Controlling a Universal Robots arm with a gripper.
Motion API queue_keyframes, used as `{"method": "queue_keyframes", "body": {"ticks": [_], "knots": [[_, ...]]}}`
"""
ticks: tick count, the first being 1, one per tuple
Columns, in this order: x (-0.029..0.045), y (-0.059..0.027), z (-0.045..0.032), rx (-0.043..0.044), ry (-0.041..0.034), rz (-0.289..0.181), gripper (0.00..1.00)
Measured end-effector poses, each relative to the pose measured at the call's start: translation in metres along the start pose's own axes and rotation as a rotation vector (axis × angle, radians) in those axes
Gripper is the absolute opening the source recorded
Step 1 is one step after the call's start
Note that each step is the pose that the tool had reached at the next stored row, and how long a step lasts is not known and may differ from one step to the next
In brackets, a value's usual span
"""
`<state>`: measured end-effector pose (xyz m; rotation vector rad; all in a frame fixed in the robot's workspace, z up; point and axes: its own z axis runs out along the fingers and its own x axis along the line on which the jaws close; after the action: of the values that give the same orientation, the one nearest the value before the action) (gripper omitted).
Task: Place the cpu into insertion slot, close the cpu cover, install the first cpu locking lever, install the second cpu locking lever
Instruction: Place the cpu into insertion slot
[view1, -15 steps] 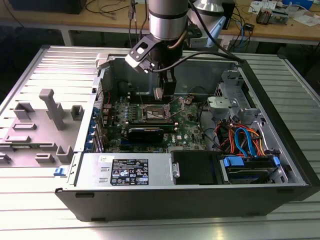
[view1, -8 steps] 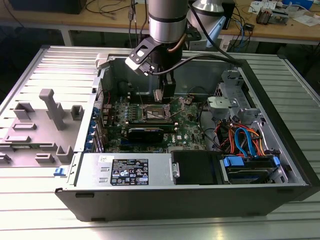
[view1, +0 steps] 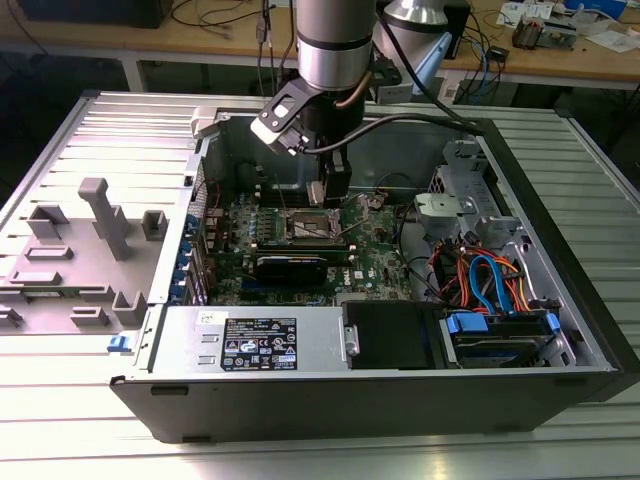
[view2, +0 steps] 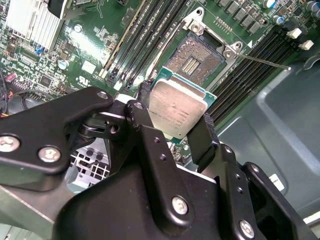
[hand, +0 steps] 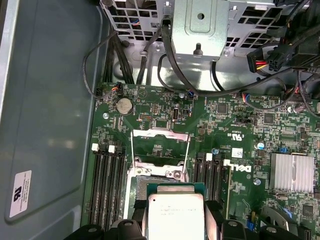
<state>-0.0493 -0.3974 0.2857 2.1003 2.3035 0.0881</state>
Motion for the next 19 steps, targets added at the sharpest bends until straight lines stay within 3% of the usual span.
{"method": "queue_keyframes", "body": {"ticks": [9, 14, 16, 19], "knots": [[0.0000, -0.0003, 0.0041, -0.0002, 0.0011, 0.000, 0.54], [0.0012, -0.0041, 0.0094, -0.0011, -0.0018, 0.049, 0.54], [0.0052, -0.0095, 0.0148, -0.0014, -0.0019, 0.051, 0.54], [0.0107, -0.0108, 0.0198, -0.0013, -0.0051, 0.051, 0.54]]}}
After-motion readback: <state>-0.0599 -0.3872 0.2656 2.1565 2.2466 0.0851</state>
